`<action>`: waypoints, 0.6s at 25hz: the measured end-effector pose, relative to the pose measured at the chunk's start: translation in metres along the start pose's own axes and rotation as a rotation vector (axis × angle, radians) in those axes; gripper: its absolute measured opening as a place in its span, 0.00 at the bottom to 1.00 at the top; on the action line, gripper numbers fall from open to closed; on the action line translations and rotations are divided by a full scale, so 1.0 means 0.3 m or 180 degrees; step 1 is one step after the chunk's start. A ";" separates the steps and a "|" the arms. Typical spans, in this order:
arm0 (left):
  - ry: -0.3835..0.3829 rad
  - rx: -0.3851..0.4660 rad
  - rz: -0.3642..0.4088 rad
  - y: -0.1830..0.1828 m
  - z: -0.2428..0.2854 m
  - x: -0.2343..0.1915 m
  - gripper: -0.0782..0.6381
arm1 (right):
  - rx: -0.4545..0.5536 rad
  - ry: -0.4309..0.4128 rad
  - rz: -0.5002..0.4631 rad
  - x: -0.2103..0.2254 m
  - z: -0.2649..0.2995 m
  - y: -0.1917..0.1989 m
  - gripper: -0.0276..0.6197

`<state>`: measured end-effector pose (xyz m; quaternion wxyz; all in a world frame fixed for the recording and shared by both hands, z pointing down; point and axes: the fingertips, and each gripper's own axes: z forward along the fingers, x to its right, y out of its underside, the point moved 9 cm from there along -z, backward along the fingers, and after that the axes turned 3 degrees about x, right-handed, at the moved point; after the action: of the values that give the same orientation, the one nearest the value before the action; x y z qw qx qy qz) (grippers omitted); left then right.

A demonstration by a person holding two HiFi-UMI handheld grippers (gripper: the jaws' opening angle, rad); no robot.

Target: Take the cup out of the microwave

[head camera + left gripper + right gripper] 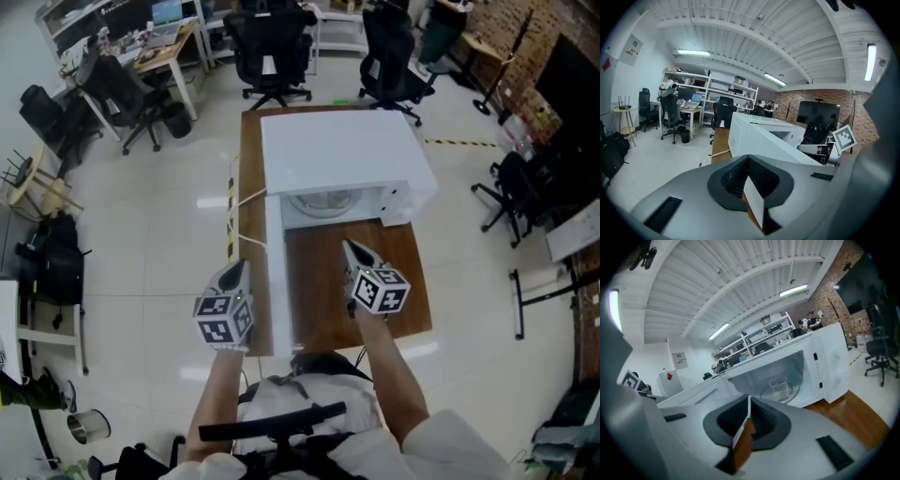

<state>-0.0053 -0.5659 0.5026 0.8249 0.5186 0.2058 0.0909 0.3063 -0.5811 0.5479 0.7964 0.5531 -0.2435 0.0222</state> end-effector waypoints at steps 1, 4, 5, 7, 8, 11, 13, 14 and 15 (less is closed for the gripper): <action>-0.0013 0.0001 0.0004 -0.004 0.016 -0.003 0.10 | -0.0004 0.0016 -0.0019 0.018 0.022 -0.008 0.10; -0.0060 -0.0014 -0.0004 -0.014 0.051 -0.021 0.10 | -0.0015 0.0075 -0.0070 0.054 0.083 -0.022 0.10; -0.0072 -0.0018 -0.0012 -0.017 0.060 -0.025 0.10 | -0.0019 0.0103 -0.0089 0.066 0.101 -0.025 0.11; -0.0088 -0.0028 -0.0024 -0.019 0.079 -0.029 0.10 | -0.0030 0.0169 -0.0135 0.092 0.138 -0.030 0.15; -0.0095 -0.0034 -0.0025 -0.019 0.088 -0.030 0.10 | -0.0041 0.0206 -0.0156 0.106 0.158 -0.031 0.18; -0.0122 -0.0046 -0.0024 -0.011 0.118 -0.026 0.10 | -0.0077 0.0283 -0.0165 0.151 0.216 -0.033 0.39; -0.0140 -0.0060 -0.0034 -0.004 0.136 -0.026 0.10 | -0.0096 0.0301 -0.0172 0.175 0.251 -0.034 0.48; -0.0150 -0.0071 -0.0042 -0.002 0.142 -0.028 0.10 | -0.0111 0.0302 -0.0180 0.184 0.269 -0.033 0.52; -0.0162 -0.0079 -0.0053 -0.001 0.146 -0.031 0.10 | -0.0132 0.0307 -0.0196 0.190 0.286 -0.031 0.55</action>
<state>0.0054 -0.6051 0.5211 0.8370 0.5087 0.1879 0.0734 0.3281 -0.6747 0.5863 0.8188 0.5420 -0.1882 0.0193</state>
